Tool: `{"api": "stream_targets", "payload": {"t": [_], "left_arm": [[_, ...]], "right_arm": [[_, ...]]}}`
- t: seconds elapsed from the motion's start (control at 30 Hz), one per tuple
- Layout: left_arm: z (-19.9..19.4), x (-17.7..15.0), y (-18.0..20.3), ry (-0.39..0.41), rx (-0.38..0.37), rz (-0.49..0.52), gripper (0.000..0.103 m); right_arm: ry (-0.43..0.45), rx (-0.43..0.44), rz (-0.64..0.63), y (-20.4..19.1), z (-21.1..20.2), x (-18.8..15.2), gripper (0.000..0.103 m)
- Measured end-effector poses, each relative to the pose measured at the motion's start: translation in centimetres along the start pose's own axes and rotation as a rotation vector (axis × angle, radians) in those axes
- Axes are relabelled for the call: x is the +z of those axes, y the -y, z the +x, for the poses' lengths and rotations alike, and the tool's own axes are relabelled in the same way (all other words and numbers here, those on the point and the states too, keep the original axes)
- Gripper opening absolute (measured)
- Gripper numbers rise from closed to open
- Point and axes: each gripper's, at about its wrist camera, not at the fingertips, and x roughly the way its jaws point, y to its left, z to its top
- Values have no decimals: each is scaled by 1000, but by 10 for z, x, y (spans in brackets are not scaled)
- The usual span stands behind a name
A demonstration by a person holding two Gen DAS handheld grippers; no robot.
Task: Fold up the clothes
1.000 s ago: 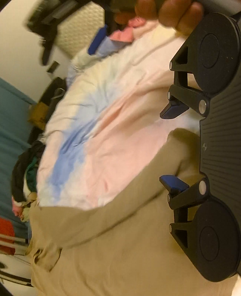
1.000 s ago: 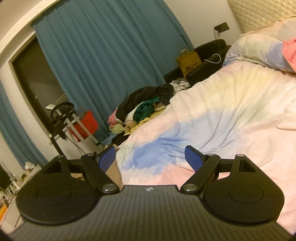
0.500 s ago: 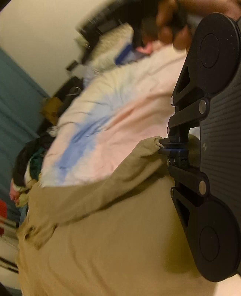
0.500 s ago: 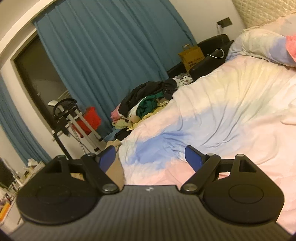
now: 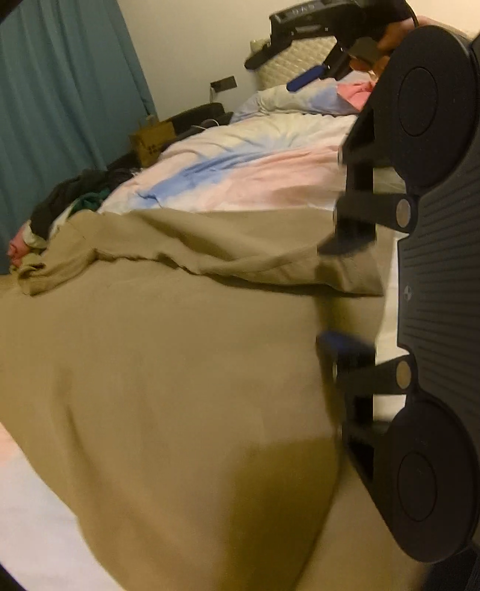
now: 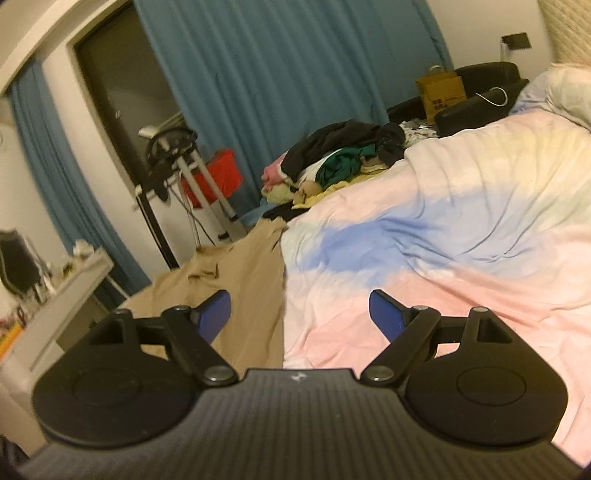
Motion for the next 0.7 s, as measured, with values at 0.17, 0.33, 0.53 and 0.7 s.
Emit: {"api": "stream_targets", "payload": {"t": [0.17, 0.33, 0.53, 0.7], "left_arm": [[22, 7, 25, -2, 21, 88, 60], [37, 0, 42, 0, 111, 227, 40], [5, -13, 32, -18, 66, 238, 4], [-6, -13, 17, -35, 168, 204, 5]], "right_arm": [[-36, -12, -41, -12, 11, -7, 84], [-56, -11, -76, -20, 16, -11, 83], [-80, -7, -110, -25, 20, -16, 83], [-97, 0, -126, -29, 25, -18, 83]]}}
